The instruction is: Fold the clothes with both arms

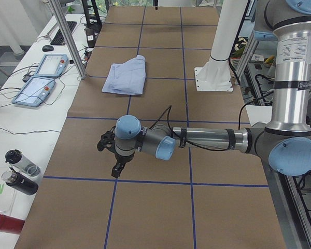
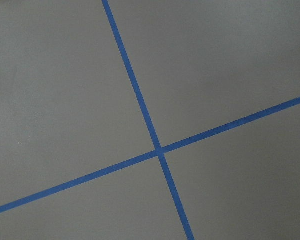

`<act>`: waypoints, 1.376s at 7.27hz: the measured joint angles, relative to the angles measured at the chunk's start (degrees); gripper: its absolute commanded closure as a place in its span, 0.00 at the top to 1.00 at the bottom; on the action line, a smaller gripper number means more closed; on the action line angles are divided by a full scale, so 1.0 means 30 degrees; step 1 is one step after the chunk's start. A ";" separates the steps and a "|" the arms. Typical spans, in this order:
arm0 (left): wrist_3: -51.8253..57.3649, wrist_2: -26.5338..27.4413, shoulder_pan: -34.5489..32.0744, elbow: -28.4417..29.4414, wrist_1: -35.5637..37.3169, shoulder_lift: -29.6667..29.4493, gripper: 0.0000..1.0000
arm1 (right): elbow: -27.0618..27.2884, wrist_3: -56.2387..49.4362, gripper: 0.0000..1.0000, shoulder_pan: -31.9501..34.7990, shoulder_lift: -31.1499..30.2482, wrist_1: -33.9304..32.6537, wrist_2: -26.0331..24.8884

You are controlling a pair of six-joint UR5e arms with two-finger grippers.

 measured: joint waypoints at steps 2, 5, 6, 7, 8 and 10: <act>-0.0042 -0.1316 -0.0010 -0.0057 0.0144 0.0009 1.00 | 0.0023 0.0041 1.00 0.0001 0.0013 0.0018 0.0053; -0.0033 -0.1559 -0.0012 -0.0848 0.0108 0.0028 1.00 | 0.0081 0.0100 1.00 0.0000 -0.0165 0.0041 0.0010; -0.0020 -0.1547 -0.0012 -0.0973 0.0098 0.0033 1.00 | 0.0148 0.0111 1.00 0.0000 -0.0191 0.0049 0.0017; -0.0006 -0.1587 -0.0012 -0.1032 0.0106 0.0045 1.00 | 0.0149 0.0117 1.00 0.0000 -0.0158 0.0050 0.0018; 0.0009 -0.1668 -0.0009 -0.1058 0.0097 0.0142 1.00 | 0.0102 0.0113 1.00 -0.0001 -0.0074 0.0058 0.0021; 0.0014 -0.1742 0.0002 -0.1051 0.0033 0.0393 1.00 | 0.0022 0.0089 1.00 -0.0008 0.0042 0.0066 0.0009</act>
